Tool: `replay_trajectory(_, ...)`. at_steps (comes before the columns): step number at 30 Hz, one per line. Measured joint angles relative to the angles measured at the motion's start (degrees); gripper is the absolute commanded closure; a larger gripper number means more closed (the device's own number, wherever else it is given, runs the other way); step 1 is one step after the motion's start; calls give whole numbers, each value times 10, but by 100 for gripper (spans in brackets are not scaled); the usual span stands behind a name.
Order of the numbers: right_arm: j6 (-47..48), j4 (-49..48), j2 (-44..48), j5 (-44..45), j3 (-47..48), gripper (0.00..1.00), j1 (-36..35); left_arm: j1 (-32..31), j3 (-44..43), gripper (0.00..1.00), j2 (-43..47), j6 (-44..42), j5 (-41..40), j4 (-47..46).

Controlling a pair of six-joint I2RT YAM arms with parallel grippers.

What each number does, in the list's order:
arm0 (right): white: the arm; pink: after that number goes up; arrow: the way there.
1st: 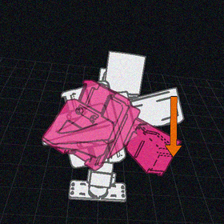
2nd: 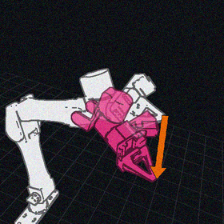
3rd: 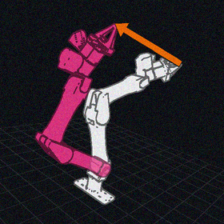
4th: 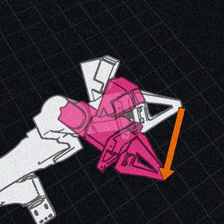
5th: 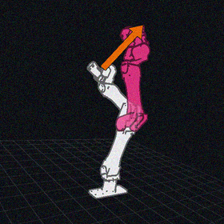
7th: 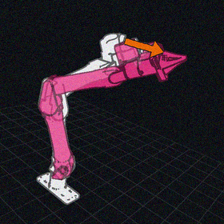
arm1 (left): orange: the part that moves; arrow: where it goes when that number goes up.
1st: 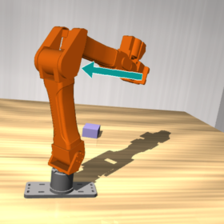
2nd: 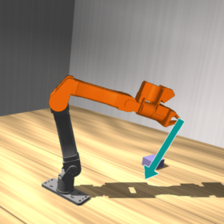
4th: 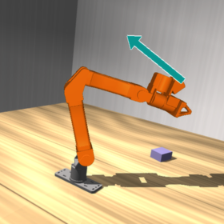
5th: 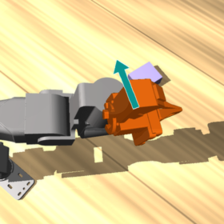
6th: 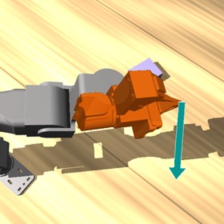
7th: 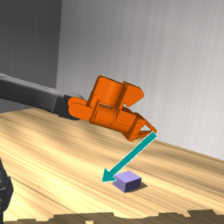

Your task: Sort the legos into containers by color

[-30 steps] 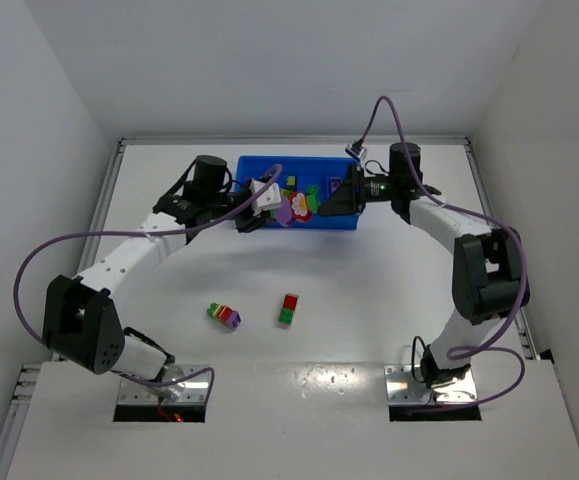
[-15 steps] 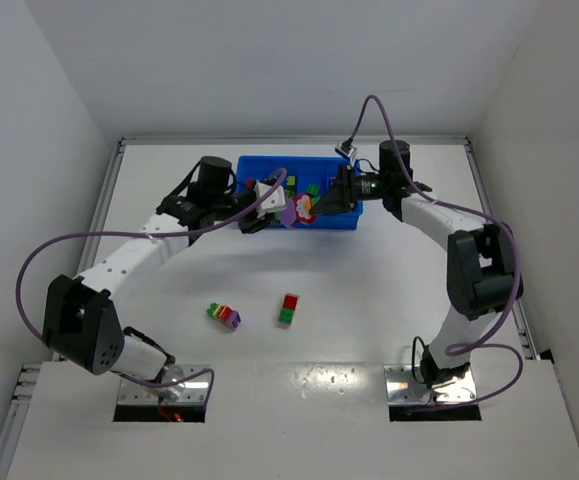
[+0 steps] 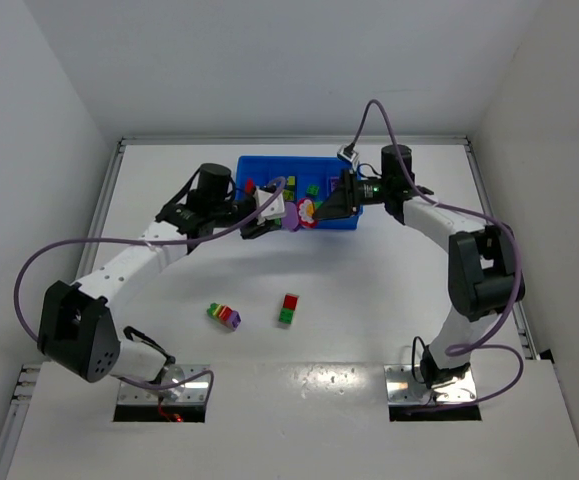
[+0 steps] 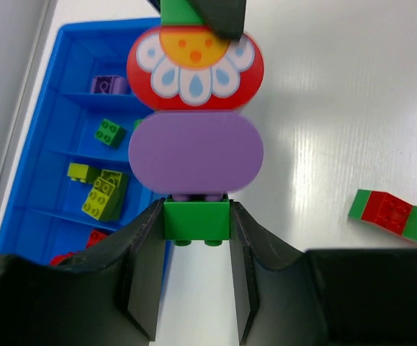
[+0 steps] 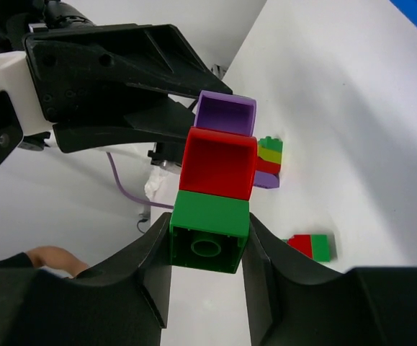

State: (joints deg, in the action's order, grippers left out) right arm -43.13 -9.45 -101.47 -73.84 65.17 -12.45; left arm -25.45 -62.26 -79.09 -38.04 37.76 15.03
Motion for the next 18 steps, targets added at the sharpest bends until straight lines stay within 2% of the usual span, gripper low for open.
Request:
replay_trajectory(12, 21, 1, 49, -4, -50, 100, 43, -1, 16, 81, 17, 19, 2, 12)
replay_trajectory(18, 45, 15, 68, -5, -56, 100, 45, 0, 16, 81, 15, 97, 6, -5)
